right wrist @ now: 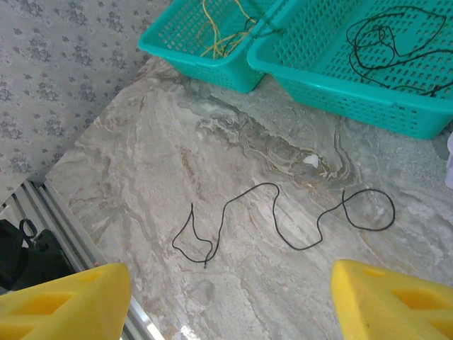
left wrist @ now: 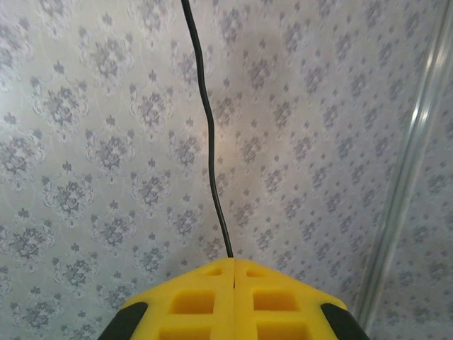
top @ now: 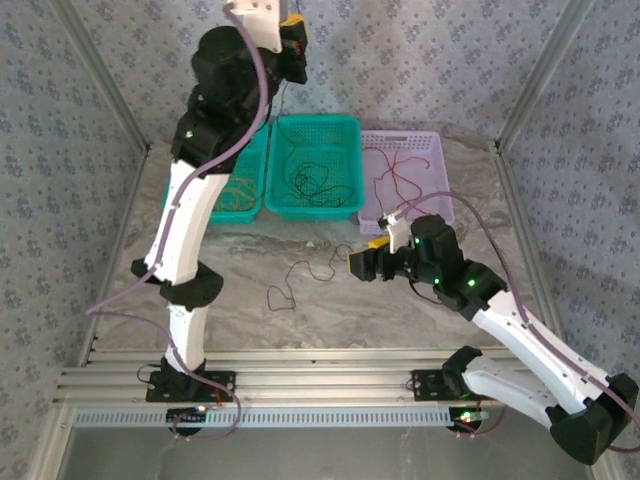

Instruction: Untangle the cables

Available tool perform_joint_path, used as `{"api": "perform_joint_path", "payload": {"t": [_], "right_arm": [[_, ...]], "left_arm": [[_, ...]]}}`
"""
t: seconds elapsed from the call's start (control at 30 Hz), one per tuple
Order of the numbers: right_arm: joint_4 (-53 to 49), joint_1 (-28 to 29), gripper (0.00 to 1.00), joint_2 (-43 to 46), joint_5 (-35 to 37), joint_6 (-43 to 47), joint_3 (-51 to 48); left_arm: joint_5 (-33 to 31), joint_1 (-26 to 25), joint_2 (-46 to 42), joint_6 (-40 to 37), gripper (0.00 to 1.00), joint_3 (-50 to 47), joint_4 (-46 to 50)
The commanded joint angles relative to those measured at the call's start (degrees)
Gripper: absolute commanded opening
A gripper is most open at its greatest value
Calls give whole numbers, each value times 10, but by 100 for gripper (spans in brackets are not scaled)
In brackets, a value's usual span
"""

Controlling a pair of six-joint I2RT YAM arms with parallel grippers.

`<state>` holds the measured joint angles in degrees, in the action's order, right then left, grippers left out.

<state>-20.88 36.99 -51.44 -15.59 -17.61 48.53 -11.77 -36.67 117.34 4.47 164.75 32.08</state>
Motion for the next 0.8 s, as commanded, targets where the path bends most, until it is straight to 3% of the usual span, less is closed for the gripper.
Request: {"api": "perform_joint_path", "payload": {"t": [0.0,0.27,0.77], "right_arm": [[-3,-3,76,0,3,-9,-7],[-10,-4,76,-14,17,-1,-10],[10,-7,76,-50,14,-8,-16]], "left_arm": [[21,26,45,-11,0,12,-61],[73,70,144,82,0,15,-115],[136,56,283,172,0,14,12]]}}
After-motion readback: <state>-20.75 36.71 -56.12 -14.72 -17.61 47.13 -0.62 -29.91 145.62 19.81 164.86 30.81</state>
